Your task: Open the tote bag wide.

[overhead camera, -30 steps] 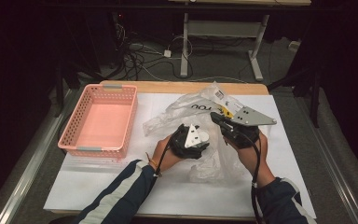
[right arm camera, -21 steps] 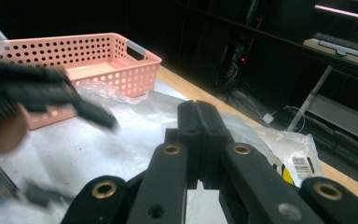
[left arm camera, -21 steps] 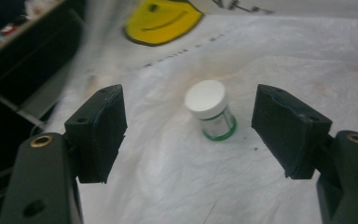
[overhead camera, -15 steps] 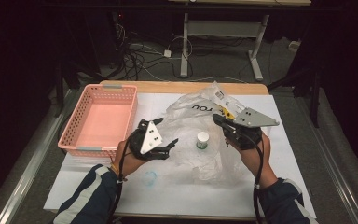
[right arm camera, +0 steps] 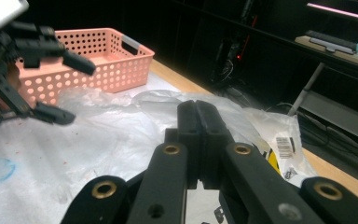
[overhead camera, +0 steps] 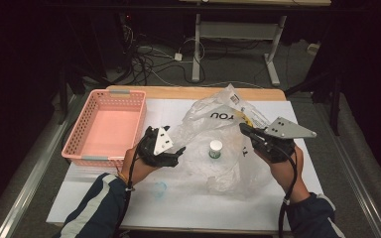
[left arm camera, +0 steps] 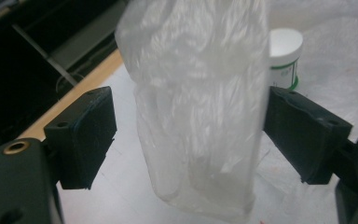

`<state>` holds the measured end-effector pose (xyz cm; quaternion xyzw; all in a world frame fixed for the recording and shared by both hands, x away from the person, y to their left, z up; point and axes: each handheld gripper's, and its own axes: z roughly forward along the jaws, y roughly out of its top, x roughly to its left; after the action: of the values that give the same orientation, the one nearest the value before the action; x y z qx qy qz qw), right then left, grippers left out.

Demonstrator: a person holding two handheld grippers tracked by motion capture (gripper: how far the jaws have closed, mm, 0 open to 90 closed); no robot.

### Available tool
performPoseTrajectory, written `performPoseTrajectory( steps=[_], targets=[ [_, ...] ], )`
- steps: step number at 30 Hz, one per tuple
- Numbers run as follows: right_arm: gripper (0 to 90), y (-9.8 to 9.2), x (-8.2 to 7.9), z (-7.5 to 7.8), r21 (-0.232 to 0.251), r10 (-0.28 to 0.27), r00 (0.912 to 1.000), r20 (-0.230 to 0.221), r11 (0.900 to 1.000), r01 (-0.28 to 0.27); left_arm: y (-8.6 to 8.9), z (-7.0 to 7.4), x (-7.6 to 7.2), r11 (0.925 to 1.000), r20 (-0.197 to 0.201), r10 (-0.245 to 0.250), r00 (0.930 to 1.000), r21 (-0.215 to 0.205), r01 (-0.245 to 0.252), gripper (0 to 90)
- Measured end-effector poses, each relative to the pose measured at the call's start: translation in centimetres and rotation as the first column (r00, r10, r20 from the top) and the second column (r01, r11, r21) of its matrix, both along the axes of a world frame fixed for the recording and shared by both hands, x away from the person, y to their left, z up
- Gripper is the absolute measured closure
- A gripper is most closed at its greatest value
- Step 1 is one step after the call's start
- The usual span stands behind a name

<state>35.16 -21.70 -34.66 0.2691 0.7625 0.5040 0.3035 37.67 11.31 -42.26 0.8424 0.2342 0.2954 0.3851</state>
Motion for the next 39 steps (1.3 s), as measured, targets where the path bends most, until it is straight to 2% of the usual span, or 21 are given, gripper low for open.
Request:
performPoseTrajectory(
  steps=[2, 4, 6, 8, 11, 14, 18, 19, 22, 24, 26, 27, 31, 33, 36, 39],
  targets=[
    [90.0, -0.2, 0.0, 0.1, 0.005, -0.001, 1.0, -0.003, 1.0, 0.001, -0.2, -0.6, 0.5, 0.9999, -0.048, -0.001, 0.9989, 0.013, 0.002, 22.0],
    [89.5, -0.1, 0.1, 0.0, 0.002, 0.0, 1.0, -0.003, 1.0, 0.0, -0.4, -1.1, 0.9, 0.9991, -0.077, 0.01, 0.997, 0.042, -0.006, 28.0],
    [88.7, -0.1, 0.2, -0.2, -0.001, 0.0, 1.0, -0.007, 1.0, 0.0, -0.5, -1.4, 1.2, 0.9981, -0.094, 0.012, 0.9955, 0.061, -0.007, 44.8],
    [86.0, 0.0, 0.3, -0.4, -0.007, 0.003, 0.9999, -0.016, 1.0, -0.003, -0.4, -1.6, 1.4, 0.998, -0.115, -0.003, 0.9934, 0.062, 0.01, 57.7],
    [80.9, 0.2, 0.4, -0.7, -0.013, 0.004, 0.9997, -0.022, 1.0, -0.004, -0.5, -1.7, 1.4, 0.9964, -0.125, -0.033, 0.9916, 0.074, 0.042, 74.2],
    [69.6, 0.6, 0.2, -0.9, -0.02, 0.005, 0.9998, -0.019, 1.0, -0.005, -0.6, -1.7, 1.3, 0.9952, -0.125, -0.045, 0.9911, 0.081, 0.056, 81.0],
    [52.2, 0.9, -0.5, -1.4, -0.031, 0.015, 0.9997, -0.021, 0.999, -0.016, -0.4, -1.8, 1.3, 0.9942, -0.126, -0.051, 0.9907, 0.087, 0.062, 82.7],
    [49.7, 0.8, -0.9, -1.4, -0.03, 0.009, 0.9998, -0.018, 0.999, -0.009, -0.4, -1.8, 1.2, 0.9941, -0.125, -0.051, 0.9908, 0.089, 0.062, 82.7],
    [43.8, 0.5, -2.3, -1.2, -0.012, 0.034, 0.9994, -0.002, 0.999, -0.034, -0.4, -1.8, 1.2, 0.9945, -0.123, -0.048, 0.9913, 0.086, 0.059, 82.7],
    [40.8, 0.5, -3.7, -1.1, -0.041, 0.069, 0.9975, 0.018, 0.997, -0.068, -0.4, -1.8, 1.2, 0.9947, -0.121, -0.044, 0.9917, 0.087, 0.055, 82.5],
    [35.9, 0.6, -5.1, -1.5, -0.101, 0.08, 0.9961, 0.037, 0.992, -0.075, -0.3, -1.9, 1.3, 0.9944, -0.122, -0.044, 0.9916, 0.09, 0.055, 82.6],
    [34.1, 0.6, -5.8, -1.8, -0.13, 0.099, 0.9947, 0.03, 0.987, -0.094, -0.3, -2.0, 1.2, 0.9944, -0.123, -0.044, 0.9914, 0.09, 0.055, 82.5],
    [30.1, 0.4, -7.2, -3.4, -0.151, 0.141, 0.9897, -0.024, 0.978, -0.143, -0.4, -2.1, 1.3, 0.9948, -0.122, -0.038, 0.9918, 0.089, 0.049, 81.3],
    [27.9, 0.4, -7.8, -4.5, -0.171, 0.172, 0.9835, -0.056, 0.969, -0.179, -0.4, -2.1, 1.3, 0.9941, -0.123, -0.04, 0.9915, 0.095, 0.052, 81.3],
    [26.2, 0.3, -8.2, -5.9, -0.191, 0.204, 0.975, -0.088, 0.957, -0.218, -0.5, -2.2, 1.3, 0.995, -0.124, -0.034, 0.9917, 0.089, 0.045, 80.3],
    [25.4, 0.1, -8.1, -7.5, -0.224, 0.198, 0.9711, -0.133, 0.948, -0.224, -0.6, -2.4, 1.4, 0.9949, -0.12, -0.018, 0.9926, 0.097, 0.03, 73.4]
  ],
)
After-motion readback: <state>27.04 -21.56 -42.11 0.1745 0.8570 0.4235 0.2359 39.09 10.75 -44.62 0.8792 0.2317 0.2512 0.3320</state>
